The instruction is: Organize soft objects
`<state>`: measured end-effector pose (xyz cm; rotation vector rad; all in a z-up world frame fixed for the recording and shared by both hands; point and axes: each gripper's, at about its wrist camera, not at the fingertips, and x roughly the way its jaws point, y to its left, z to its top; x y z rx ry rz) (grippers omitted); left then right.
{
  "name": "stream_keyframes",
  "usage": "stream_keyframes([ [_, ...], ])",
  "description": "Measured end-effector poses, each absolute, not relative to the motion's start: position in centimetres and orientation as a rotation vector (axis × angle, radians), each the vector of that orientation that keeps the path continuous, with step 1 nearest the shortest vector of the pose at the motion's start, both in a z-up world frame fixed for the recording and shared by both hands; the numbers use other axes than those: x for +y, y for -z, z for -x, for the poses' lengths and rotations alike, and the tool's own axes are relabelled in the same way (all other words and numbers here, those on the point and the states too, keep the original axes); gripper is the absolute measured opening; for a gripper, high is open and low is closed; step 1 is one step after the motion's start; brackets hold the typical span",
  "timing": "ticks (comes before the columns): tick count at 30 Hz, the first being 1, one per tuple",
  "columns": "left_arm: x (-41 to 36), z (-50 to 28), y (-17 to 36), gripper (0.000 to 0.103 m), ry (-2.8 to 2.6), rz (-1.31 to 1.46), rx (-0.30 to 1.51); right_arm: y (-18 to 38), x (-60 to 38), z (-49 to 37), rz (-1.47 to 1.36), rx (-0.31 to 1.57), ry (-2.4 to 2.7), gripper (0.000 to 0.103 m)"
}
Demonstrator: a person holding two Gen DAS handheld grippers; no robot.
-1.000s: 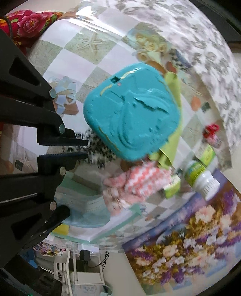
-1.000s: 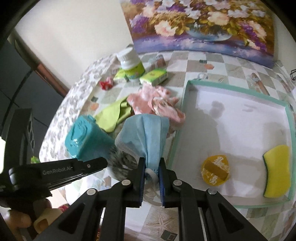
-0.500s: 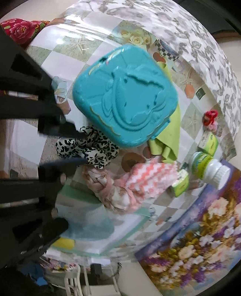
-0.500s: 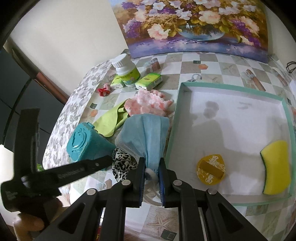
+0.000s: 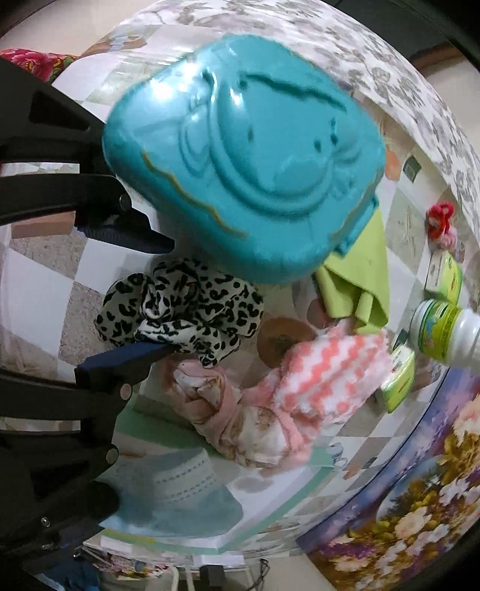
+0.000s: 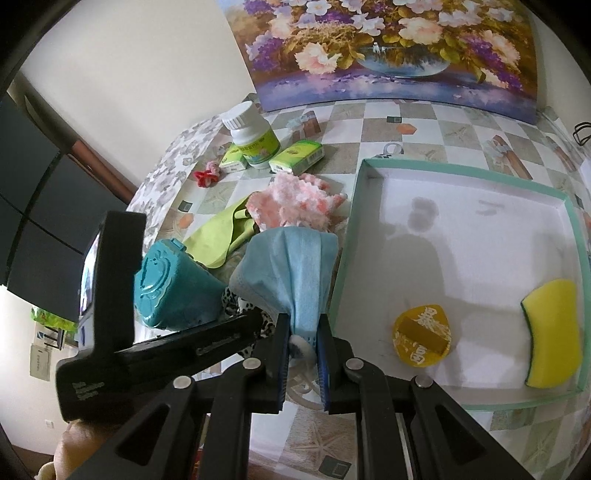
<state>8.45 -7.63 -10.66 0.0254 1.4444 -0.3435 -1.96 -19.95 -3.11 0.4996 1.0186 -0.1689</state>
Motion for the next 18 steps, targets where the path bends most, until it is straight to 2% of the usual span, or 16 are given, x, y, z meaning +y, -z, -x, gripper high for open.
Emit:
stream_keyframes([
  [4, -8.6, -8.3, 11.0, 0.047, 0.364, -0.060, 1.441, 3.4, -20.2, 2.0, -0.506, 1.027, 0.176, 0.014],
  [7, -8.8, -8.0, 11.0, 0.033, 0.395, -0.047, 1.446, 3.5, -20.4, 2.1, -0.514, 1.027, 0.183, 0.014],
  [9, -8.9, -8.0, 10.8, 0.030, 0.401, -0.046, 1.445, 3.5, -20.5, 2.2, -0.519, 1.023, 0.185, 0.014],
  [18, -7.7, -8.2, 7.4, 0.026, 0.413, 0.023, 1.395, 3.0, -20.9, 2.5, -0.539, 1.005, 0.189, 0.014],
])
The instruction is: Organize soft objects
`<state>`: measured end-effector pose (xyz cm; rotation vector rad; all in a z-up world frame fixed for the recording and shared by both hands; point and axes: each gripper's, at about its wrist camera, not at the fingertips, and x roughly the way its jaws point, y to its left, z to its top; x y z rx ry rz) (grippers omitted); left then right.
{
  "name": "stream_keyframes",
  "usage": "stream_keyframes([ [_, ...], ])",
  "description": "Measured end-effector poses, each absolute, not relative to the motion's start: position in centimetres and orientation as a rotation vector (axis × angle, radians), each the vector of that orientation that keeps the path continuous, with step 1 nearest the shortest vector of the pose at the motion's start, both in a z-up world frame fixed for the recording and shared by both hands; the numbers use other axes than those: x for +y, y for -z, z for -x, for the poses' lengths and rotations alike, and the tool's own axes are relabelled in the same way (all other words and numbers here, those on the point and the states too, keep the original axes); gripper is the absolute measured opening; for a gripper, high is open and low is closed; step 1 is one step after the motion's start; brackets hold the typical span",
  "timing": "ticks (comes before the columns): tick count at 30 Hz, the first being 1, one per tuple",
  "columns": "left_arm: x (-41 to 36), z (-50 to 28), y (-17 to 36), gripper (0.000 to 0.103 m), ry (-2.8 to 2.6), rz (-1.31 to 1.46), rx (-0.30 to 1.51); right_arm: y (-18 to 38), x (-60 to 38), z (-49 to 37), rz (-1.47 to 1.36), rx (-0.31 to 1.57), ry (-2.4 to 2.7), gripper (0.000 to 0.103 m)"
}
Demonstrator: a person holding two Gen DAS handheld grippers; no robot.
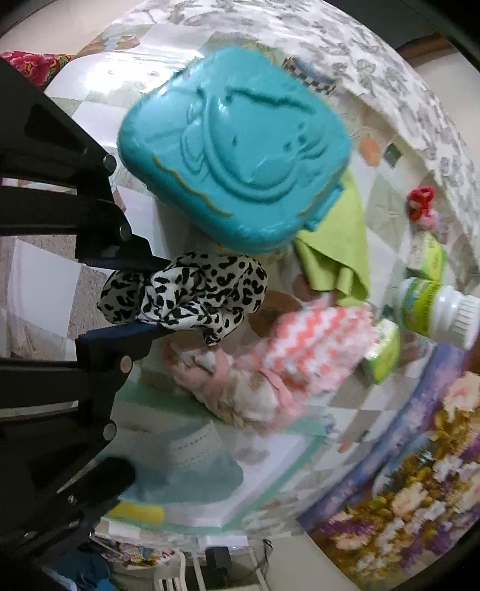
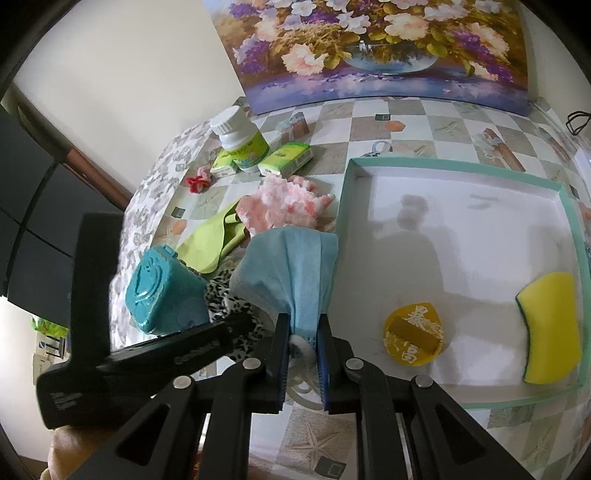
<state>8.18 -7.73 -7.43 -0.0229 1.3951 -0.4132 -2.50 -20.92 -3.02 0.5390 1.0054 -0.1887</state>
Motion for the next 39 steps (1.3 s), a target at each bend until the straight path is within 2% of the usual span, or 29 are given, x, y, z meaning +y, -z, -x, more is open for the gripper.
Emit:
stream_keyframes([
  [7, -8.3, -6.5, 2.6, 0.026, 0.503, 0.024, 1.209, 1.7, -22.4, 3.3, -0.569, 0.949, 0.233, 0.014],
  [14, -13.5, -3.2, 1.5, 0.026, 0.637, -0.146, 1.118, 2.1, -26.7, 5.5, -0.588, 0.944, 0.459, 0.014],
  [24, -18.5, -1.2, 2.6, 0.027, 0.714, -0.266, 1.080, 5.0, -33.6, 10.2, -0.816, 0.932, 0.637, 0.014],
  [32, -20.7, -2.5, 4.1, 0.027, 0.683, -0.252, 1.085, 5.6, -34.0, 9.4, -0.780, 0.931, 0.612, 0.015],
  [39, -23.4, -3.5, 5.2, 0.027, 0.706, -0.236, 1.094, 4.6, -35.4, 9.2, -0.738, 0.857, 0.650, 0.015],
])
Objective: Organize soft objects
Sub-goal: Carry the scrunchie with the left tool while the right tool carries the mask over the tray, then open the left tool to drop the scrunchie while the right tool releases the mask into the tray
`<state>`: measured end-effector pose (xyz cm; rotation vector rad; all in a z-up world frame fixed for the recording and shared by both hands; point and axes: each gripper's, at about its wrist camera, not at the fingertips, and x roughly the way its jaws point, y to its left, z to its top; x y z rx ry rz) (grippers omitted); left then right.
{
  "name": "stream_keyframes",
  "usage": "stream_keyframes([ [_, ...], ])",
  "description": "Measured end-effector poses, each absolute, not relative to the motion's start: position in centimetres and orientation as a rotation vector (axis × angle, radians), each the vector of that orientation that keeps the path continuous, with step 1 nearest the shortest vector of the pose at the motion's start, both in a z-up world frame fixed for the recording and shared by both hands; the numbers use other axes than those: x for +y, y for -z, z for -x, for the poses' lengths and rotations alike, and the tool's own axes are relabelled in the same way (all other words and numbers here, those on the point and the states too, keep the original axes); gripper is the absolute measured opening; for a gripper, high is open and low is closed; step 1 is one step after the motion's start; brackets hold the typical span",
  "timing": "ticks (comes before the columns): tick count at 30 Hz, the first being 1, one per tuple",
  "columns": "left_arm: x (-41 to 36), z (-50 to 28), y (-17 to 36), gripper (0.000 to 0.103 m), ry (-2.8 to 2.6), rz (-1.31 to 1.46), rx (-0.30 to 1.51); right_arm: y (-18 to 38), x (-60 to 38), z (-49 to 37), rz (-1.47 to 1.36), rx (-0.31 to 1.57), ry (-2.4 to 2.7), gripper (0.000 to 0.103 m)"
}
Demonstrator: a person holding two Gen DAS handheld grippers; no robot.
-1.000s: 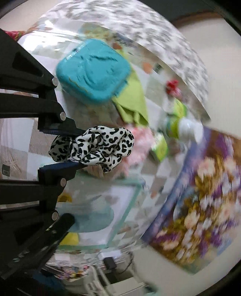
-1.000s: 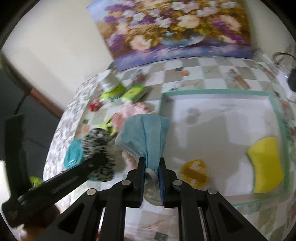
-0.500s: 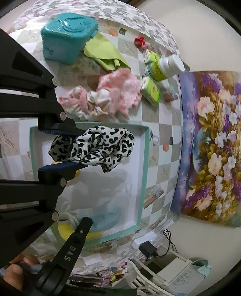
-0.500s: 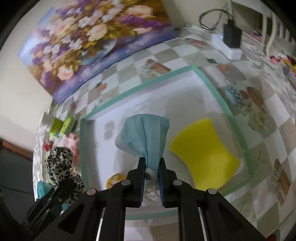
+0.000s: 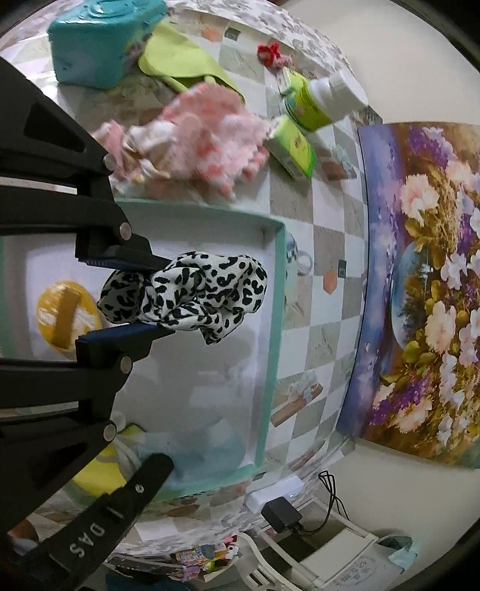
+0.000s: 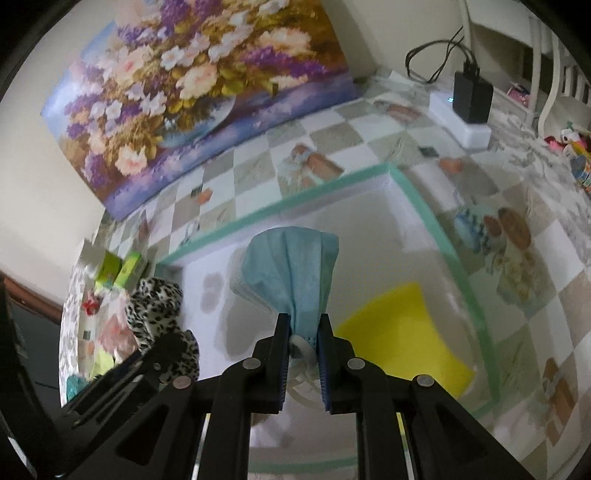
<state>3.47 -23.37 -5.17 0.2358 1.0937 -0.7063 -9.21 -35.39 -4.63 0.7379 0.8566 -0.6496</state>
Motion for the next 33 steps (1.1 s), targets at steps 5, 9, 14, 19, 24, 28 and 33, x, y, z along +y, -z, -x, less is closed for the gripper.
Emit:
stream_keyframes([
  [5, -24.8, -3.9, 5.4, 0.029, 0.723, -0.234, 1.090, 4.0, -36.7, 9.3, -0.717, 0.811, 0.686, 0.016],
  [9, -25.1, -3.8, 5.6, 0.045, 0.731, -0.242, 1.108, 4.0, -37.3, 9.5, -0.717, 0.802, 0.712, 0.017],
  [14, -25.0, -3.3, 4.8, 0.070, 0.740, -0.248, 1.100, 4.1, -37.6, 9.7, -0.718, 0.828, 0.744, 0.041],
  [19, -24.5, -3.2, 4.0, 0.085, 0.717, -0.267, 1.094, 3.7, -37.4, 9.9, -0.700, 0.850, 0.769, 0.060],
  [24, -23.0, -4.4, 4.3, 0.092, 0.691, -0.216, 1.154, 3.4, -37.2, 10.0, -0.690, 0.863, 0.788, 0.075],
  [28, -21.7, -5.2, 3.7, 0.094, 0.676, -0.171, 1.165, 3.3, -37.0, 9.9, -0.670, 0.875, 0.800, 0.087],
  [33, -20.0, -6.2, 2.2, 0.096, 0.656, -0.115, 1.133, 2.9, -36.6, 9.8, -0.640, 0.865, 0.794, 0.103],
])
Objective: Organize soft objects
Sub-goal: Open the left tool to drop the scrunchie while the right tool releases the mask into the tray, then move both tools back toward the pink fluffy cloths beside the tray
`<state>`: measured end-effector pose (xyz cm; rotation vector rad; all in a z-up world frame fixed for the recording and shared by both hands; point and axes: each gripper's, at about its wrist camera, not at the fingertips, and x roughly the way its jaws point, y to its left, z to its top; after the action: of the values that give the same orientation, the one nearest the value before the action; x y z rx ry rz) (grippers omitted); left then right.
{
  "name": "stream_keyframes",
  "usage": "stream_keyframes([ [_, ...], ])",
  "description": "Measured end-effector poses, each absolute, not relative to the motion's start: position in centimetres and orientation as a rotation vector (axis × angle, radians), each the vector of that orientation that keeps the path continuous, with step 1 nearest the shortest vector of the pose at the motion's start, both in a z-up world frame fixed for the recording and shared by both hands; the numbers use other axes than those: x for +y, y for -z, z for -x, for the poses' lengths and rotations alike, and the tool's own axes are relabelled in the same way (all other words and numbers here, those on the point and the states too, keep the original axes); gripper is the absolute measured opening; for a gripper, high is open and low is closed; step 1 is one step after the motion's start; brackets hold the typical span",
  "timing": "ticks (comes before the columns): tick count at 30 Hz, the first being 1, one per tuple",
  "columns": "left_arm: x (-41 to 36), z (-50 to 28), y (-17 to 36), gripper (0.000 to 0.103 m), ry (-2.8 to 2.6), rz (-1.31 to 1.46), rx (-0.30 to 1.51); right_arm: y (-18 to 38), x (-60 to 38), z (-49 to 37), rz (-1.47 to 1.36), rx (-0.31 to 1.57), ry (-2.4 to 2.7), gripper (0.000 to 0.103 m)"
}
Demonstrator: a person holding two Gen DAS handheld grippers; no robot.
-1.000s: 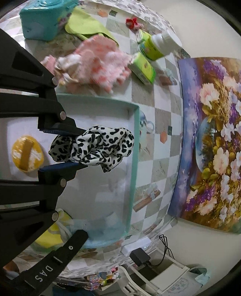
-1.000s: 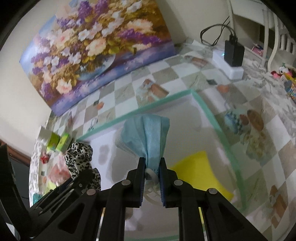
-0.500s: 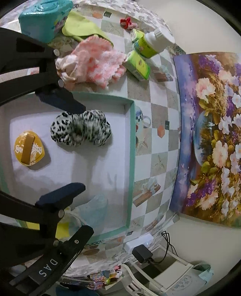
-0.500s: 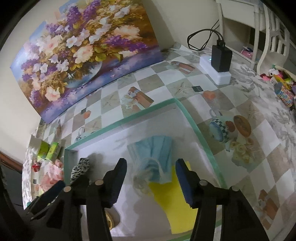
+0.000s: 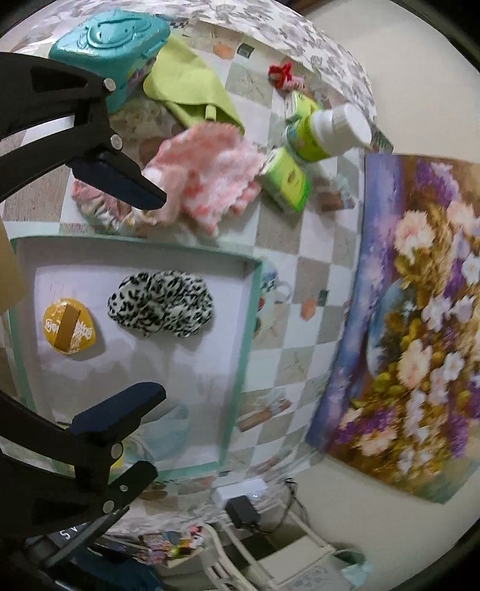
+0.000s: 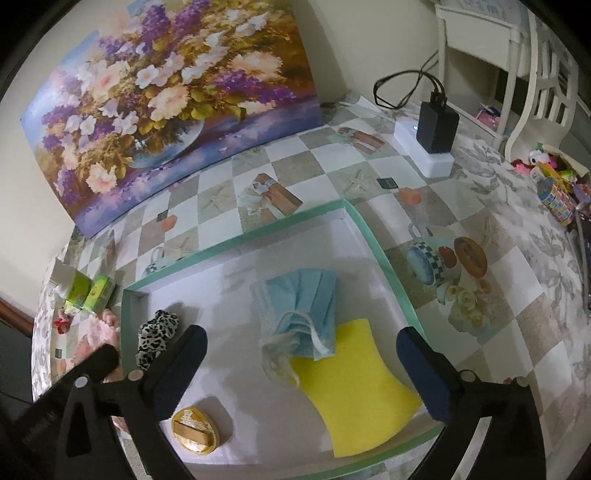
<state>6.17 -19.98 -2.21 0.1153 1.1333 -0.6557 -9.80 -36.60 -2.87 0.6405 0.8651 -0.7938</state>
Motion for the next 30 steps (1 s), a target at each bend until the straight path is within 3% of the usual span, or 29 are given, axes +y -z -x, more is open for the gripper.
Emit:
stream_keyframes([
  [3, -18.8, -7.0, 1.5, 0.102, 0.632, -0.083, 1.117, 2.1, -36.2, 9.7, -0.615, 0.846, 0.788, 0.103],
  [18, -9.8, -12.7, -0.6, 0.103, 0.396, 0.094, 1.094, 1.2, -31.8, 6.3, -0.449, 0.912, 0.678, 0.103],
  [30, -2.6, -16.4, 0.6, 0.103, 0.102, -0.009, 1.106, 2.5, -26.9, 3.3, -0.396, 0.985, 0.528, 0.103],
])
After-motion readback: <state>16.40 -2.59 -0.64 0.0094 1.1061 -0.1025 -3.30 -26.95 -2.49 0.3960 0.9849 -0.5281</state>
